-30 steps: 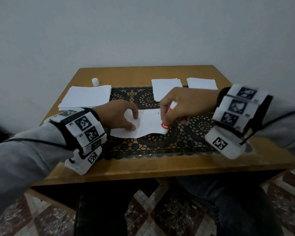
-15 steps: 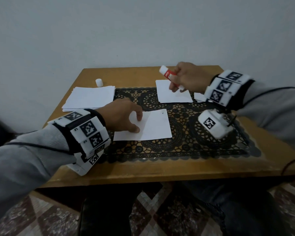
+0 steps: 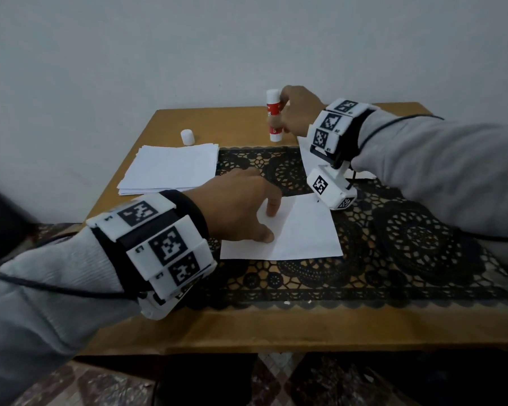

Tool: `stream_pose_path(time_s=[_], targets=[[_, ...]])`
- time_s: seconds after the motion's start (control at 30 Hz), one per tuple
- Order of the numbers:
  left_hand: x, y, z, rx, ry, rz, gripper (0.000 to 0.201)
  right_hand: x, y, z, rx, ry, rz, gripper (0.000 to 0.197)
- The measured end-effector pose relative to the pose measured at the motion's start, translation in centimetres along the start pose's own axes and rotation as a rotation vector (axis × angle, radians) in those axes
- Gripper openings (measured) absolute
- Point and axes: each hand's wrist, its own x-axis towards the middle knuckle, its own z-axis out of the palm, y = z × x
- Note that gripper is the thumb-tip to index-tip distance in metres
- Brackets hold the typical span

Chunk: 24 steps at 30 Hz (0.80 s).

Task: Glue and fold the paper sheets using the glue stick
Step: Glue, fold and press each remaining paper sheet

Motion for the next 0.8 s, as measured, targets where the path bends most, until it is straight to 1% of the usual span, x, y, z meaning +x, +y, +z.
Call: stream_pose_path(time_s=[0.27,0.47,0.53,0.6,0.7,0.8], targets=[[0.1,-0.2,0.2,-0.009,0.017,0.023,0.038,1.0,-0.1,0.4,-0.064,-0.033,0.023,0.044],[0.0,-0.1,0.2,-0.005,0.019,0.012,0.038,0.7,0.3,-0.2,-0.093,-0.061,0.046,0.04],[-0.1,-0.1,0.2,-0.006,0.018,0.008,0.038,0.6,0.4,-0.9,-0.086,-0.069,0.051,0.041],[-0.2,0.0,0.2,-0.002,0.02,0.004,0.038,0.3,0.6,-2.2,-0.099,-0.063,0.059,0.038],[-0.4,0.2,0.3,0.019,0.035,-0.008,0.039,-0.6,1.7,-5.2,-0.21,-0.059,0.036,0.03],[-0.7,0.6,0.5,0.051,0.058,-0.027,0.038,-2.6,4.4,-8.3,-0.456,-0.075,0.021,0.02]])
